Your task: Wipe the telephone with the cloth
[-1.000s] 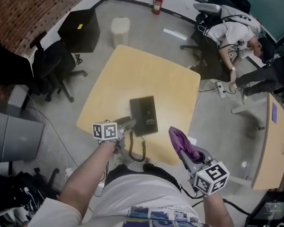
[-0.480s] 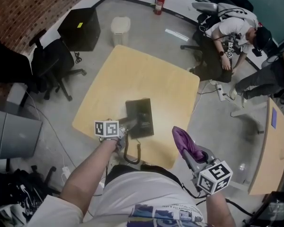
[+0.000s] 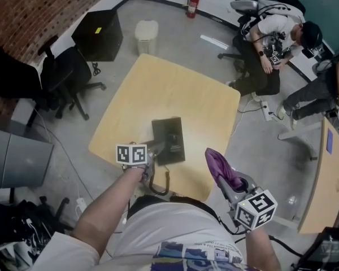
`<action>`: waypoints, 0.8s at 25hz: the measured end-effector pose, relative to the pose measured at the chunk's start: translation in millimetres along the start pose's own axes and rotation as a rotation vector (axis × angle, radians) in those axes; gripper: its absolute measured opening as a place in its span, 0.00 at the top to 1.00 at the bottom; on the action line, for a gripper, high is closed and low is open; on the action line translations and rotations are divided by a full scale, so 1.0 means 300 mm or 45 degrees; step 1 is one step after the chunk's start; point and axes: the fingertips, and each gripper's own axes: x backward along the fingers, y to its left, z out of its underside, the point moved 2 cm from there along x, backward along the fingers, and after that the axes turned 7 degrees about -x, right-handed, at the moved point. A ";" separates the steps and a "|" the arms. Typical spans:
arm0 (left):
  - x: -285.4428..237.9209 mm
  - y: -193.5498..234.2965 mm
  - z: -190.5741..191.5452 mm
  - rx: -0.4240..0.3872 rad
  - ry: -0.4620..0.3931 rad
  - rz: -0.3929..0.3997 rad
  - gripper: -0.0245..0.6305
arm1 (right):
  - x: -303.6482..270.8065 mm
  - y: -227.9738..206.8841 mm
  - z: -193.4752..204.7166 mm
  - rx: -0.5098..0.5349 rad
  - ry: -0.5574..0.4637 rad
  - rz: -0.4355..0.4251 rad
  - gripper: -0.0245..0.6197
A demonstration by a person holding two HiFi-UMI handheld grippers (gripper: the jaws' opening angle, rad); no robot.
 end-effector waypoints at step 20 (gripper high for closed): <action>0.059 -0.038 -0.001 -0.007 -0.042 -0.073 0.83 | 0.003 0.013 0.016 -0.013 -0.025 -0.024 0.83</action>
